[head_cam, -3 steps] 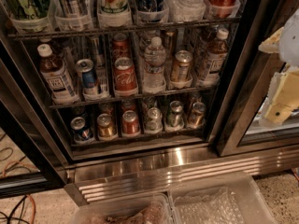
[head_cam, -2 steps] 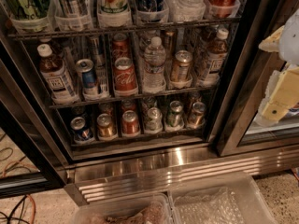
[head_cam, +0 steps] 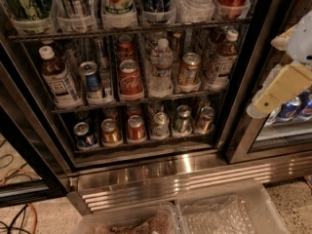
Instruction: Pick water bottle from top shelf of fridge
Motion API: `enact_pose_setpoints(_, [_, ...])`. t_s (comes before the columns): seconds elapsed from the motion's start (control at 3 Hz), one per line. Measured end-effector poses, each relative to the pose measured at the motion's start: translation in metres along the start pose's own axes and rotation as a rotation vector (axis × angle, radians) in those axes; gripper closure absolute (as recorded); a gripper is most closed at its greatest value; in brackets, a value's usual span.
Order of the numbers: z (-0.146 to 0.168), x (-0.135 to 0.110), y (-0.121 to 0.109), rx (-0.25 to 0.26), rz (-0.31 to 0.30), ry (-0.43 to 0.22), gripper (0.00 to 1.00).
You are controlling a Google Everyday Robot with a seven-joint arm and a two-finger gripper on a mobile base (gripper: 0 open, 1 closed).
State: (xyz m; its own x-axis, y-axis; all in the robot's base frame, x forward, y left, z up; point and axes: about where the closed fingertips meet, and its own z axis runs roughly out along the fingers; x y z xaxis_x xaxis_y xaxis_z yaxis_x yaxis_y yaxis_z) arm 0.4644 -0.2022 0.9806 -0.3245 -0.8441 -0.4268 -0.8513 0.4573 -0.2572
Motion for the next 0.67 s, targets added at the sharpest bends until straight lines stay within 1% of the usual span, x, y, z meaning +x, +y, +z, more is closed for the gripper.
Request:
enact_pose_setpoints(0.33, [0.004,-0.013,-0.010,0.050,0.069,-0.075,0.00])
enact_pose_setpoints(0.67, [0.000,-0.029,-0.022,0.058,0.119,-0.132,0.00])
